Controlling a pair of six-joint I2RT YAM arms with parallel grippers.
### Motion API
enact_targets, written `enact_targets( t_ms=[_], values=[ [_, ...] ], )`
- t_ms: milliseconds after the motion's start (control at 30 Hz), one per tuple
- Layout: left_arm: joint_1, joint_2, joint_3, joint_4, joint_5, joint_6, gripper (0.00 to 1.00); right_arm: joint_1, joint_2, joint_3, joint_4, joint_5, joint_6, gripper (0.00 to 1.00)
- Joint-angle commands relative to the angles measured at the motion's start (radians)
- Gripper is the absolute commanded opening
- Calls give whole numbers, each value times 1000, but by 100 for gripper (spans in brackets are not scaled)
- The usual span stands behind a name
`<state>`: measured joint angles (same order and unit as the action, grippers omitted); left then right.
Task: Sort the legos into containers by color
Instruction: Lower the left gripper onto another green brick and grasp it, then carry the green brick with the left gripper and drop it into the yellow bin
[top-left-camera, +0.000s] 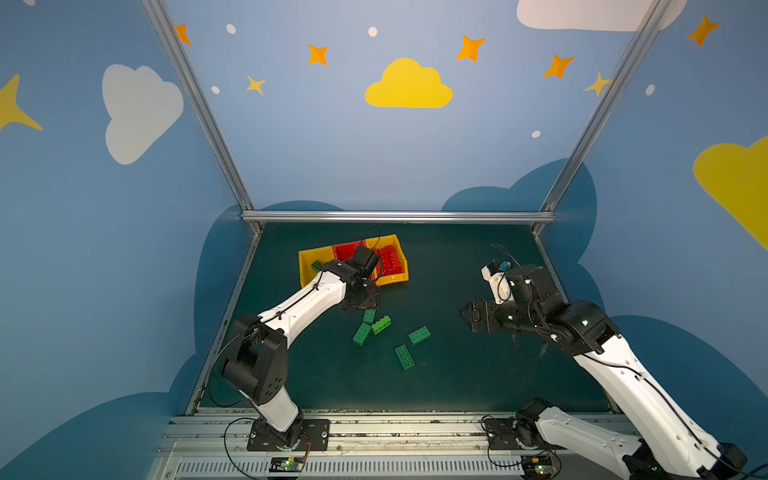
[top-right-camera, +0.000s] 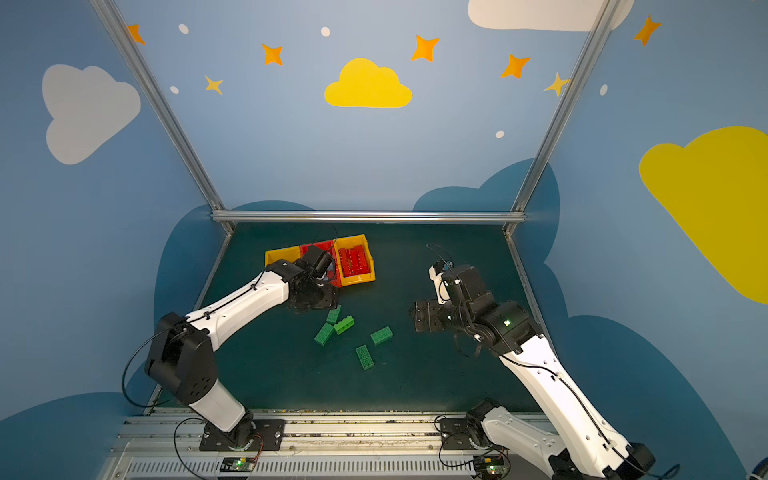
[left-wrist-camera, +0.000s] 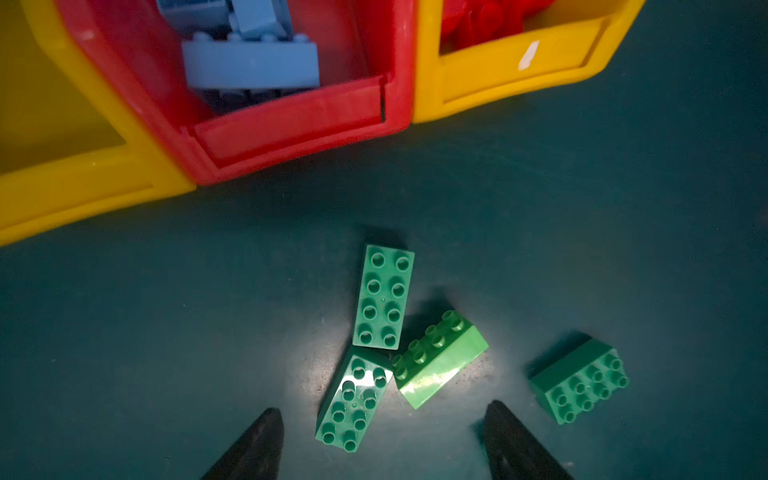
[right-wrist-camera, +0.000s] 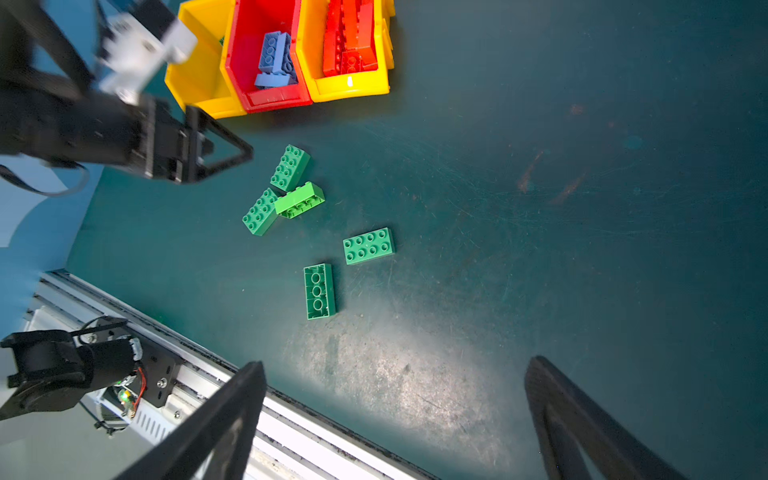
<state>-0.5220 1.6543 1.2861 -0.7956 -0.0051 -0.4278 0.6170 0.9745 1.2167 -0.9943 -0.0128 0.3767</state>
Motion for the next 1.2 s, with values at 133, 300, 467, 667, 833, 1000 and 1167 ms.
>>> enact_targets(
  t_ms=[133, 300, 467, 667, 833, 1000, 1167],
  values=[
    [-19, 30, -55, 132, -44, -32, 75, 18, -56, -49, -1, -58, 55, 95],
    [-19, 100, -46, 170, -36, -1, 74, 32, -91, -63, -13, -49, 80, 95],
    [-21, 167, -31, 182, -35, 22, 72, 35, -116, -53, -56, -18, 85, 95],
    [-21, 213, -27, 199, -35, 30, 66, 36, -138, -57, -82, 11, 102, 95],
    [-21, 247, -25, 204, -29, 42, 62, 37, -129, -56, -74, 13, 105, 95],
    [-19, 284, -15, 211, -41, 49, 51, 38, -97, -40, -58, 10, 100, 95],
    [-19, 305, 11, 188, -69, 54, 34, 40, -64, -27, -40, 7, 93, 95]
  ],
)
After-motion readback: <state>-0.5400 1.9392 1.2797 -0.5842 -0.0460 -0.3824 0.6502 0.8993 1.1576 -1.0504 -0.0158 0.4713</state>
